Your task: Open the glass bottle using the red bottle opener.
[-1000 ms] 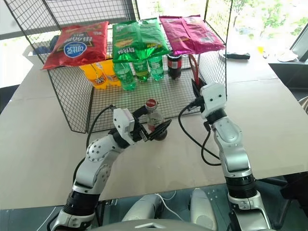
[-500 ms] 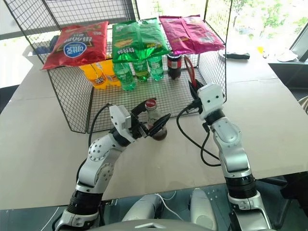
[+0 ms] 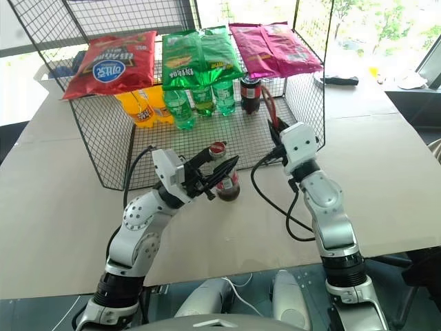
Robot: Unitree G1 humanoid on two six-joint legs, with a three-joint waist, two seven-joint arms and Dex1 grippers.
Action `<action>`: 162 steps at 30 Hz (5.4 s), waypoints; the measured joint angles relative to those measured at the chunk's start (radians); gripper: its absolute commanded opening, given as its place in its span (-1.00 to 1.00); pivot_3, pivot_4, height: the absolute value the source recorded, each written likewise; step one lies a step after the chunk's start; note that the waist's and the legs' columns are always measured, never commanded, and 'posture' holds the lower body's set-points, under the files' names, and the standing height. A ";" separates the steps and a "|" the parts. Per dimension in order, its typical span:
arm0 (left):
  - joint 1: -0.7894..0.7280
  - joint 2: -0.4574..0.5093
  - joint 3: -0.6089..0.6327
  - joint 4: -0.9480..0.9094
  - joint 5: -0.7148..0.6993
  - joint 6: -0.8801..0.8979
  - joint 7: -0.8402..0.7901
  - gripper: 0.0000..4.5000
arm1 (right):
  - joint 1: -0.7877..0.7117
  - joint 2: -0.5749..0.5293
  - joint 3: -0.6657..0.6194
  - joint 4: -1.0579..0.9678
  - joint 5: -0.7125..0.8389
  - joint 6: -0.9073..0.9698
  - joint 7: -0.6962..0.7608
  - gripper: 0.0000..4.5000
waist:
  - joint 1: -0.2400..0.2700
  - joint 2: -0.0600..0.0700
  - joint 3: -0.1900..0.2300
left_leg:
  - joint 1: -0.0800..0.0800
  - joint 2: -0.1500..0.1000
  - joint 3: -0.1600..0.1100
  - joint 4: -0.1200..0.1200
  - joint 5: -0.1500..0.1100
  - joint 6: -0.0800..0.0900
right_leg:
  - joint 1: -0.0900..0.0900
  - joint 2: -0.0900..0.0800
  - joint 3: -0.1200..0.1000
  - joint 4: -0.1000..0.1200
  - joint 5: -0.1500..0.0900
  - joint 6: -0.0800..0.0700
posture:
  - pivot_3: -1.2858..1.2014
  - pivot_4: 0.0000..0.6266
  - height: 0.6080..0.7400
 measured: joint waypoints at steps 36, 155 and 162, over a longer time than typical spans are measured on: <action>-0.013 0.010 -0.009 0.012 0.009 0.002 0.005 -0.29 | -0.214 -0.185 0.146 0.490 -0.631 -0.773 -0.350 -1.00 | 0.006 -0.001 -0.001 | 0.005 0.000 0.002 0.001 0.000 0.000 | 0.004 0.001 0.003 0.002 0.000 0.000 | 0.03 -0.52 1.00; -0.161 -0.073 -0.029 0.229 0.023 -0.070 0.010 -0.29 | -0.415 -0.292 0.067 0.537 -0.618 -0.776 -0.423 -1.00 | 0.004 -0.001 -0.007 | 0.005 0.001 0.004 0.001 0.000 0.000 | 0.004 0.003 0.006 0.000 0.002 0.001 | 0.03 -0.52 1.00; -0.127 -0.066 -0.026 0.264 0.013 -0.027 0.002 0.67 | -0.387 -0.269 0.066 0.538 -0.554 -0.751 -0.386 -1.00 | 0.000 -0.001 -0.006 | 0.004 0.001 0.004 0.000 0.000 0.000 | 0.002 0.003 0.006 0.000 0.002 0.001 | 0.03 -0.52 1.00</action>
